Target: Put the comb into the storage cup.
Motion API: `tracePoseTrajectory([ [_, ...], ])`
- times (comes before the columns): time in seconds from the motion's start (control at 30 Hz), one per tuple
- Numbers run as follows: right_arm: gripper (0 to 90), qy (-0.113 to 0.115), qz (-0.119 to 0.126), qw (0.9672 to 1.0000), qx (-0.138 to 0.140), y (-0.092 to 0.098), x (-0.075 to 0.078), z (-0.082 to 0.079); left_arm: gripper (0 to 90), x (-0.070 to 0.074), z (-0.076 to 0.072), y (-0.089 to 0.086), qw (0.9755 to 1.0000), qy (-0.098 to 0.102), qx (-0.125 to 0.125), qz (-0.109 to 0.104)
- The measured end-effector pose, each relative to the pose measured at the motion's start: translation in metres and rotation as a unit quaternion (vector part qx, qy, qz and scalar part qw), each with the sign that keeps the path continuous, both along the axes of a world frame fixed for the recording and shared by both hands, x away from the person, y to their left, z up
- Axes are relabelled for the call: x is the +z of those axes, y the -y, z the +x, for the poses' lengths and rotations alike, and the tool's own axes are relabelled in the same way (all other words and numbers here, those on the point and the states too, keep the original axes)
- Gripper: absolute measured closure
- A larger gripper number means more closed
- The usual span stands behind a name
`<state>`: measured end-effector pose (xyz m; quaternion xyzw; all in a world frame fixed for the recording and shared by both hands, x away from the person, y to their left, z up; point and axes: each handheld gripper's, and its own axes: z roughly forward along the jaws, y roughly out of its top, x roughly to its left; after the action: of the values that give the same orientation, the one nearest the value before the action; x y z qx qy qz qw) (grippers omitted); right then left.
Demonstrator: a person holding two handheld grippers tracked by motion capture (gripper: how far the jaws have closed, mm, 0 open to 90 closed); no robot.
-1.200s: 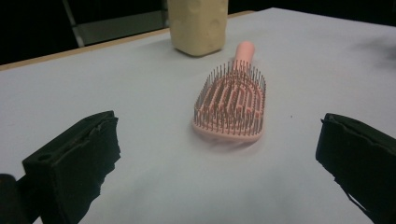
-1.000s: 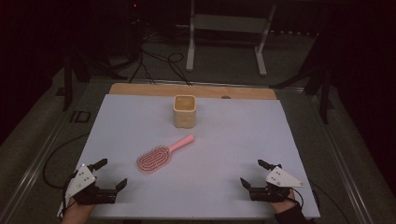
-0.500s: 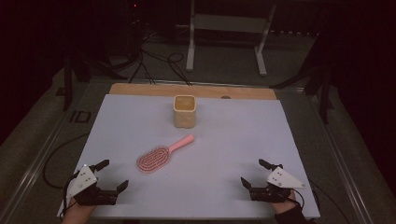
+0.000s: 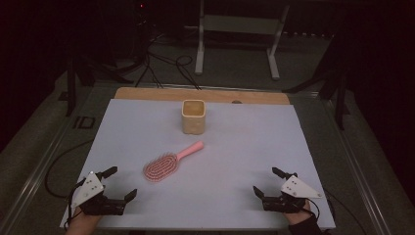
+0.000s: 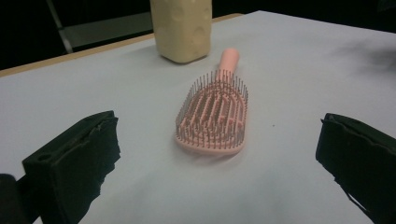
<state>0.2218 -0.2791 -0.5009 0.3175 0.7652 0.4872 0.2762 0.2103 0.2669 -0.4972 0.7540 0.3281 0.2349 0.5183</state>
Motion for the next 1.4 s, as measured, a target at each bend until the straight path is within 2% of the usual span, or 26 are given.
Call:
tracePoseTrajectory([
  [0.33, 8.9, 0.001, 0.005, 1.0, -0.002, 0.001, 0.0, 0.001, 0.0, 0.011, -0.001, 0.011, 0.9998, 0.003, -0.016, -0.008],
  [0.43, 8.9, 0.001, 0.005, 1.0, -0.002, 0.001, 0.0, 0.001, 0.0, 0.013, -0.001, 0.013, 0.9998, 0.004, -0.019, -0.002],
  [0.57, 8.9, 0.002, 0.003, 1.0, -0.003, 0.0, 0.0, 0.001, 0.0, 0.022, 0.001, 0.016, 0.9998, 0.007, -0.019, 0.002],
  [0.63, 8.9, 0.006, 0.004, 1.0, -0.005, 0.001, 0.0, 0.001, 0.0, 0.031, 0.003, 0.016, 0.9997, 0.014, -0.019, -0.009],
  [0.73, 8.9, 0.005, 0.007, 0.9999, -0.007, 0.002, 0.001, 0.001, 0.0, 0.035, 0.005, 0.017, 0.9997, 0.018, -0.019, 0.0],
  [0.87, 8.9, 0.006, 0.009, 0.9999, -0.007, 0.002, 0.001, 0.0, 0.0, 0.046, 0.012, 0.02, 0.9997, 0.01, -0.023, 0.002],
  [1.0, 8.9, 0.011, 0.018, 0.9998, -0.006, 0.003, 0.003, 0.0, 0.0, 0.054, 0.015, 0.023, 0.9995, 0.012, -0.027, 0.004],
  [1.13, 8.9, 0.01, 0.015, 0.9998, -0.007, 0.003, 0.002, 0.0, 0.0, 0.067, 0.023, 0.029, 0.9993, 0.016, -0.032, 0.014],
  [1.17, 8.9, 0.012, 0.016, 0.9998, -0.008, 0.003, 0.002, 0.0, 0.0, 0.074, 0.027, 0.032, 0.9991, 0.018, -0.035, 0.018],
  [1.2, 9.0, 0.012, 0.016, 0.9998, -0.009, 0.003, 0.003, -0.001, 0.0, 0.074, 0.027, 0.032, 0.9991, 0.018, -0.035, 0.018],
  [1.4, 9.0, 0.016, 0.016, 0.9997, -0.006, 0.002, 0.003, -0.001, 0.0, 0.09, 0.042, 0.044, 0.9988, 0.009, -0.045, 0.019],
])
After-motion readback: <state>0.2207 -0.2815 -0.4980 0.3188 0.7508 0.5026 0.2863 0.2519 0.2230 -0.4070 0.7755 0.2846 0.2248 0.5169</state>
